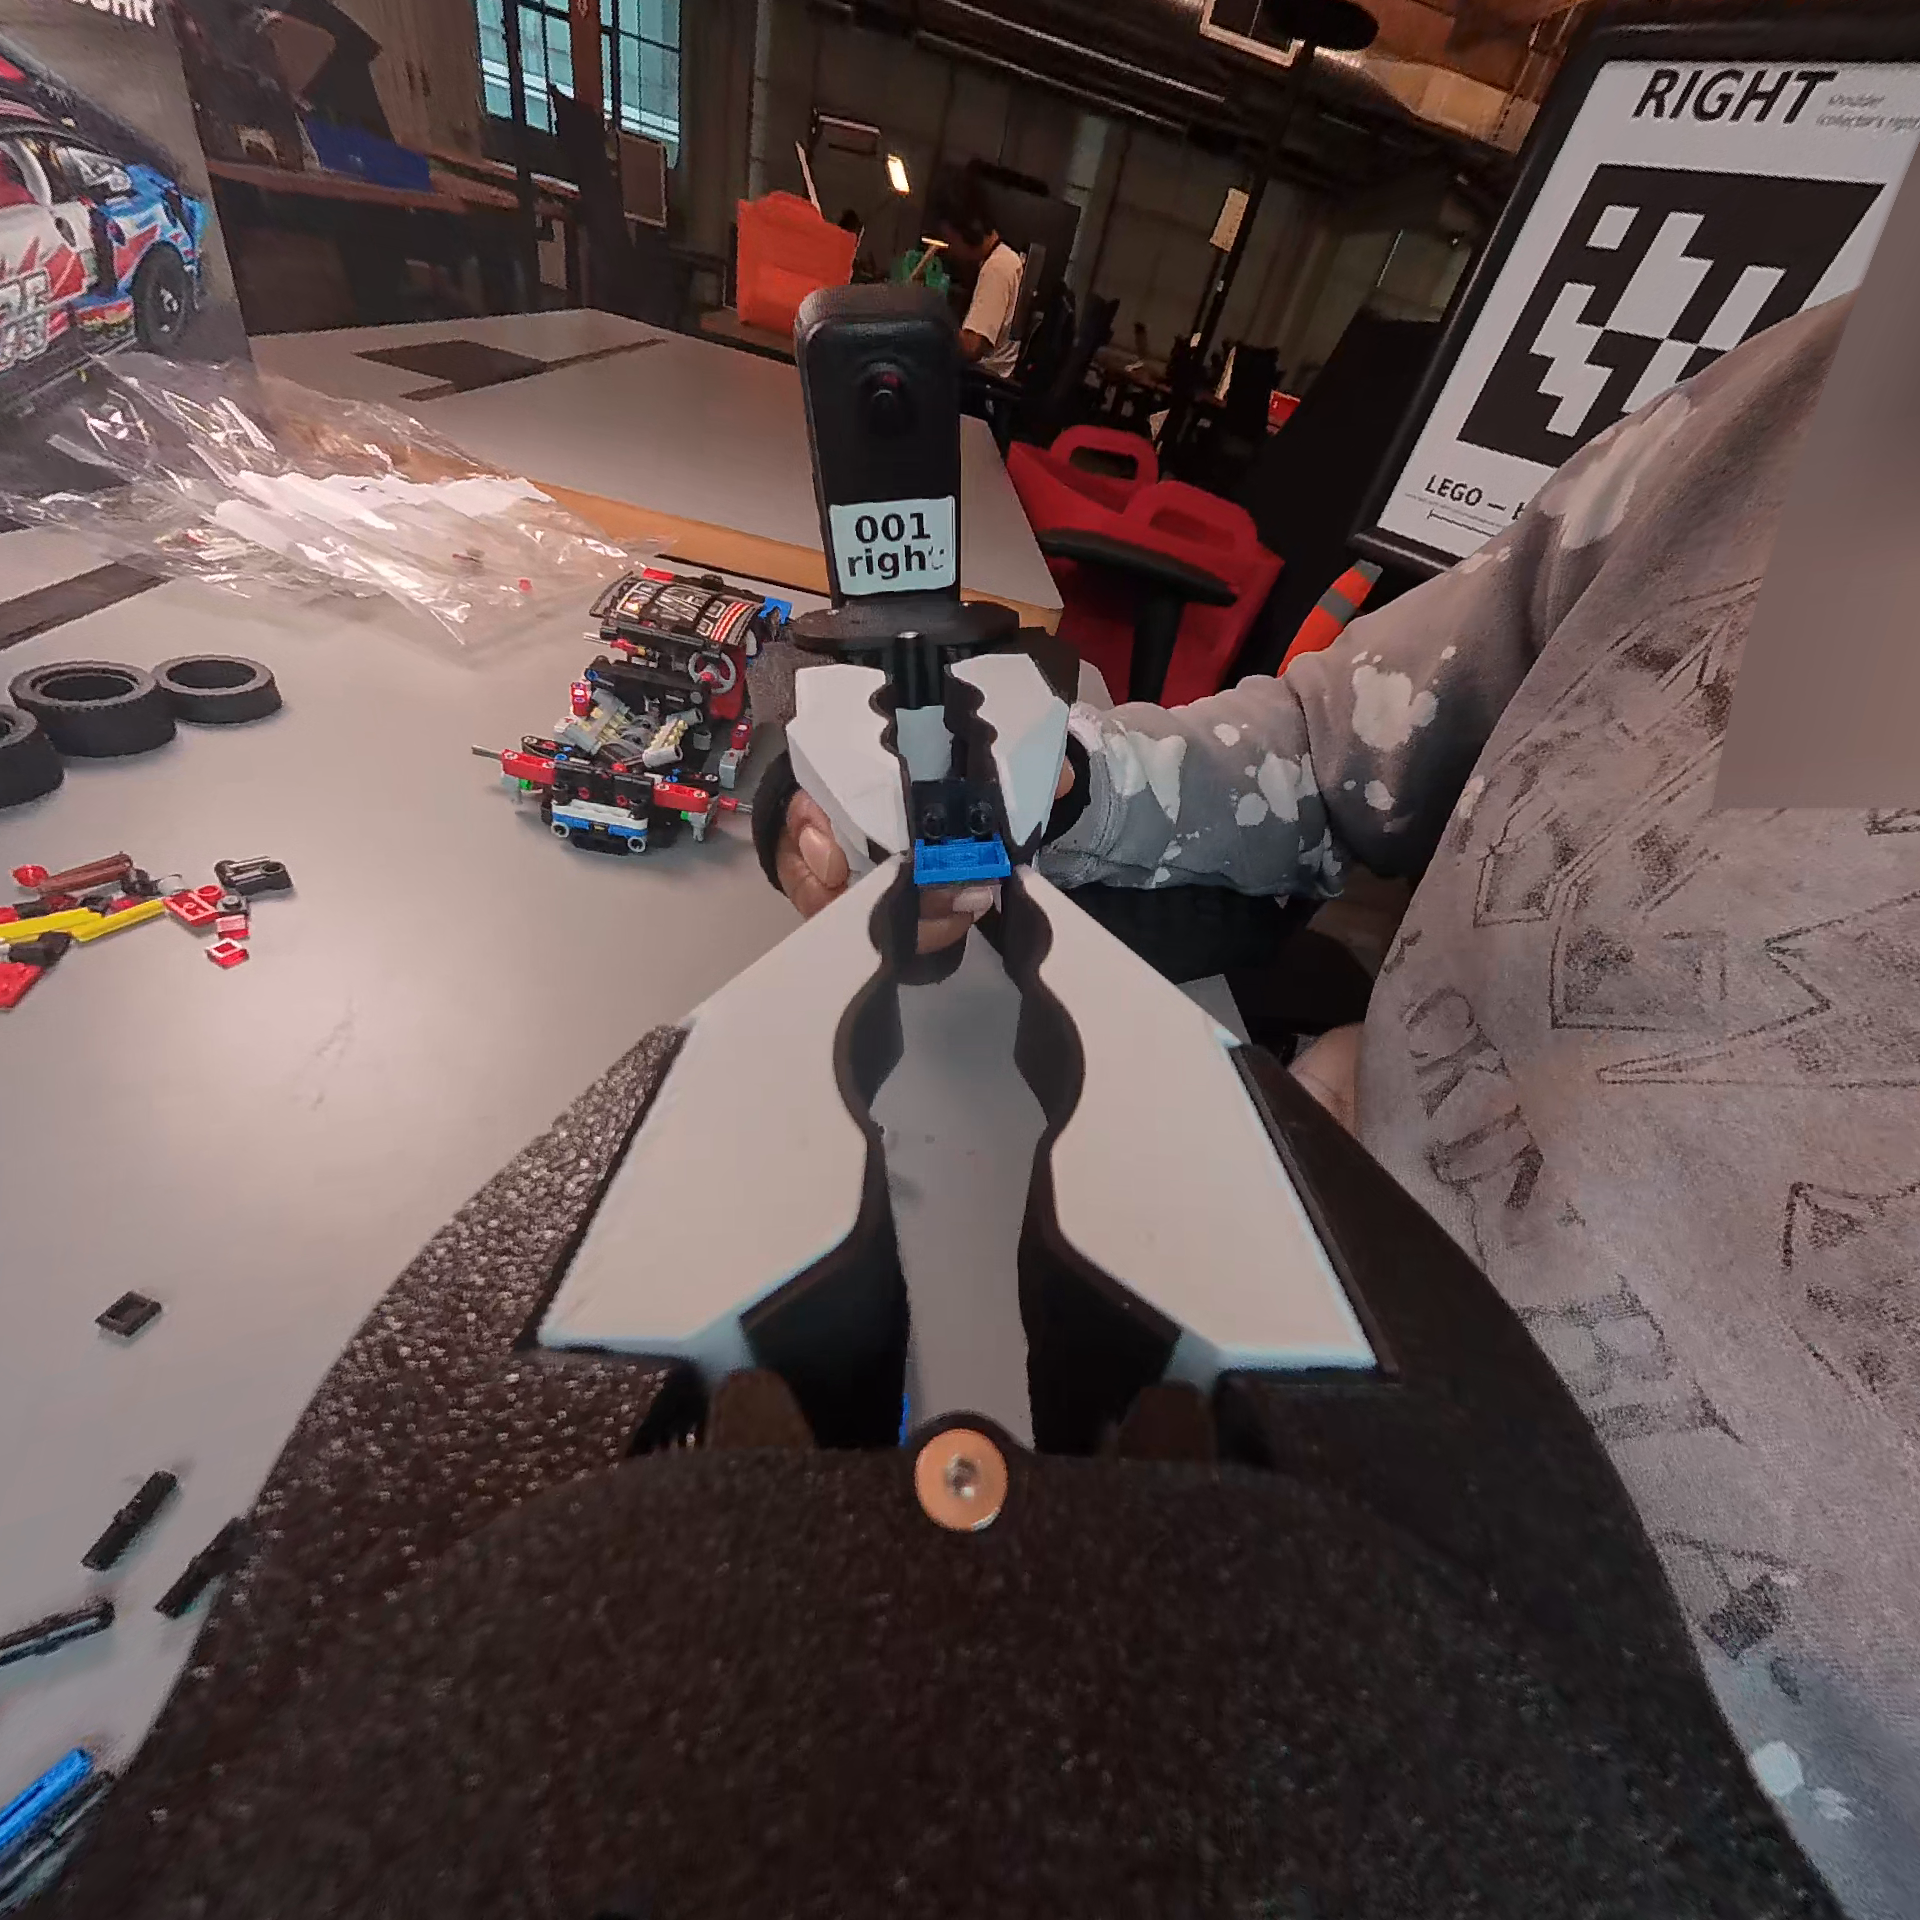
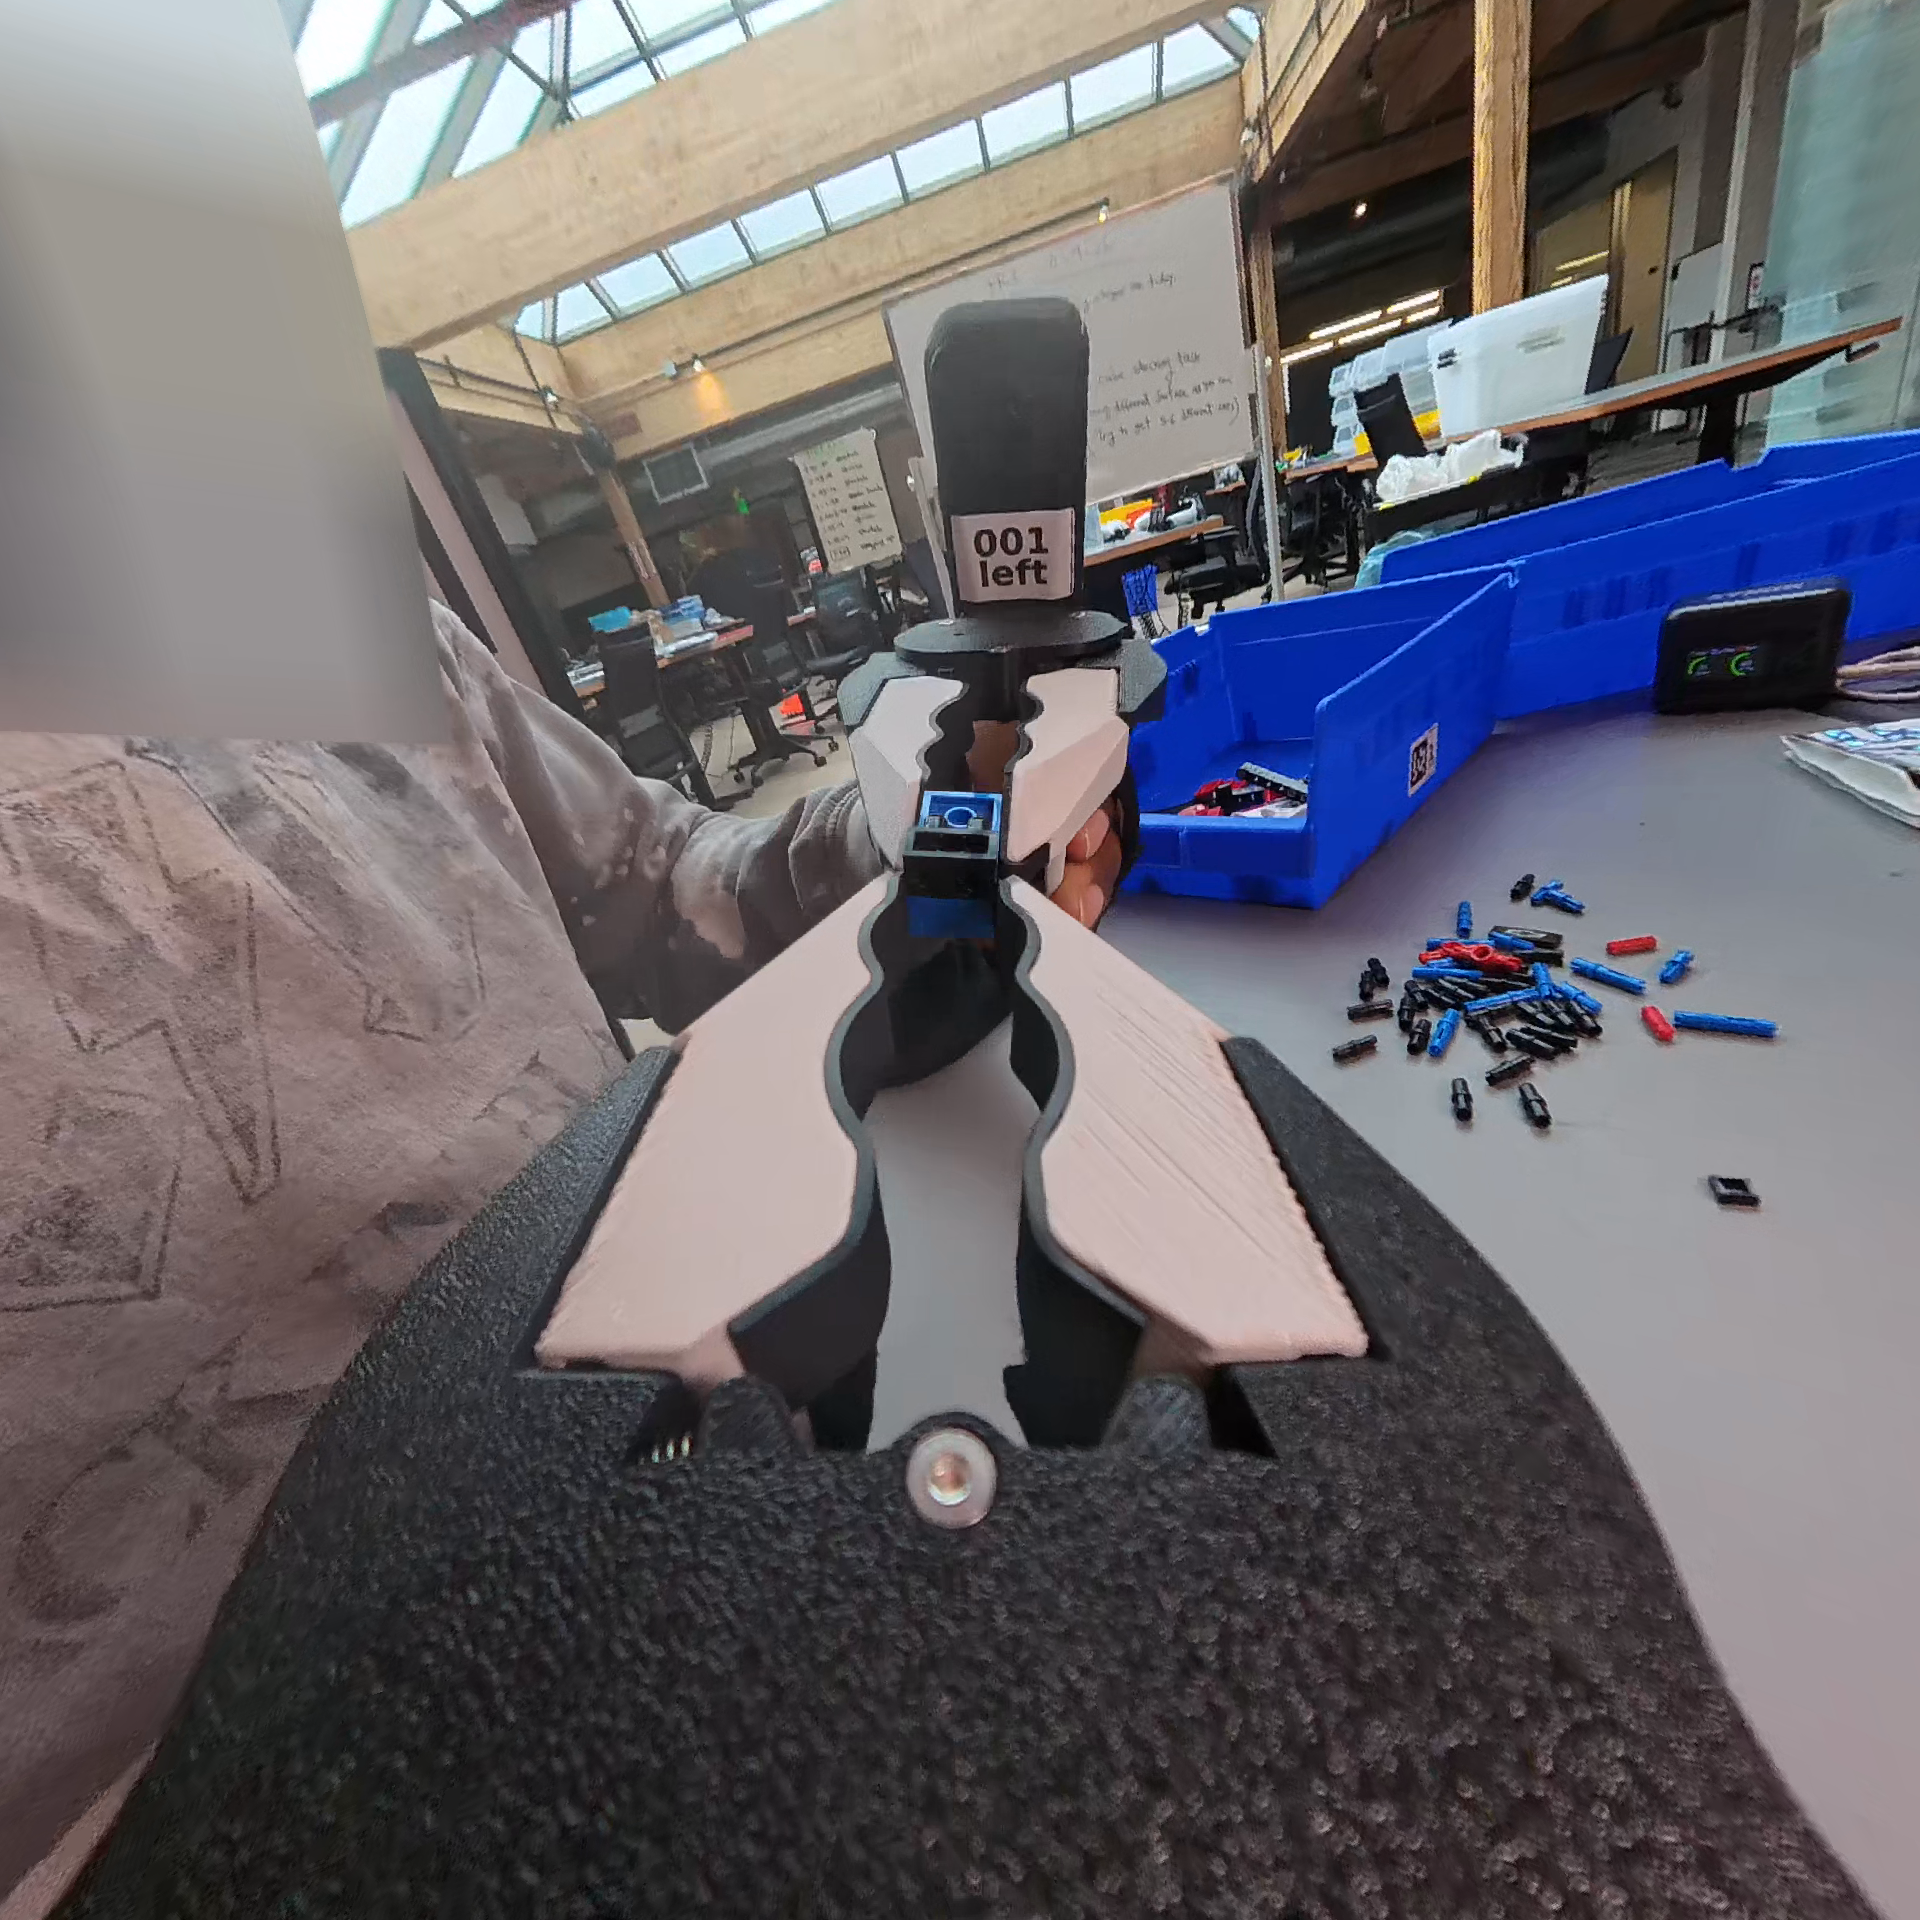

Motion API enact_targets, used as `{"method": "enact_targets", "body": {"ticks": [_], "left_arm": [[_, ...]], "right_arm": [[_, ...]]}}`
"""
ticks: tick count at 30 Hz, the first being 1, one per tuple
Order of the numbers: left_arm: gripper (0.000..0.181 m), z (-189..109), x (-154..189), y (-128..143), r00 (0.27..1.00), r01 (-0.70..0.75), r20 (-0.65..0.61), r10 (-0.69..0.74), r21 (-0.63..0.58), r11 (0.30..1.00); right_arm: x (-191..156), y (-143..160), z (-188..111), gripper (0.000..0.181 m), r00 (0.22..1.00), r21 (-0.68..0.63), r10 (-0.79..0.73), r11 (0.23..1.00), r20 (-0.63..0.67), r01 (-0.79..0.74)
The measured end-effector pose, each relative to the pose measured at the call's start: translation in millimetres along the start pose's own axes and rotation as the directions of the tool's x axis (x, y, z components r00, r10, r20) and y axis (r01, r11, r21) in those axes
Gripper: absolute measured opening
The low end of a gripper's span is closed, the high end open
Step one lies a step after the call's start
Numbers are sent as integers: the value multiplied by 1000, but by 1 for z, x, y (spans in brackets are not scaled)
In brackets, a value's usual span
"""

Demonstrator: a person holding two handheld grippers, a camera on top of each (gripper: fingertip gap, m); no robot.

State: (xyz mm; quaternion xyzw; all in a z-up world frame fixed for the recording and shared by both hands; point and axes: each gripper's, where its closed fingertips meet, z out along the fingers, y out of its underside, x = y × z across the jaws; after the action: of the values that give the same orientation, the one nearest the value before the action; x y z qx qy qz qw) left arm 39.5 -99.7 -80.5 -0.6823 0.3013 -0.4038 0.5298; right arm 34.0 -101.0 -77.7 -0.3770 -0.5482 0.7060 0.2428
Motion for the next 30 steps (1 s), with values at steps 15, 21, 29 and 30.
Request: {"method": "enact_targets", "body": {"ticks": [15, 21, 29, 30], "left_arm": [[15, 10, -3, 47, 984, -156, 40, 174, -280, 947], [14, -7, -29, 42, 992, 10, 127, 13, -177, 984], [14, -1, -46, 57, 977, 84, 209, -39, -207, 975], [14, -3, -48, 55, 975, 99, 215, -58, -189, 977]], "right_arm": [[6, 46, -8, 16, 975, -324, -218, 926, -43, 193], [23, -27, -49, 16, 982, 42, -89, 994, -167, 98], [27, -7, -34, 16, 993, -7, -5, 1000, -119, 4], [30, -4, -35, 16, 989, -27, -21, 999, -147, 17]]}}
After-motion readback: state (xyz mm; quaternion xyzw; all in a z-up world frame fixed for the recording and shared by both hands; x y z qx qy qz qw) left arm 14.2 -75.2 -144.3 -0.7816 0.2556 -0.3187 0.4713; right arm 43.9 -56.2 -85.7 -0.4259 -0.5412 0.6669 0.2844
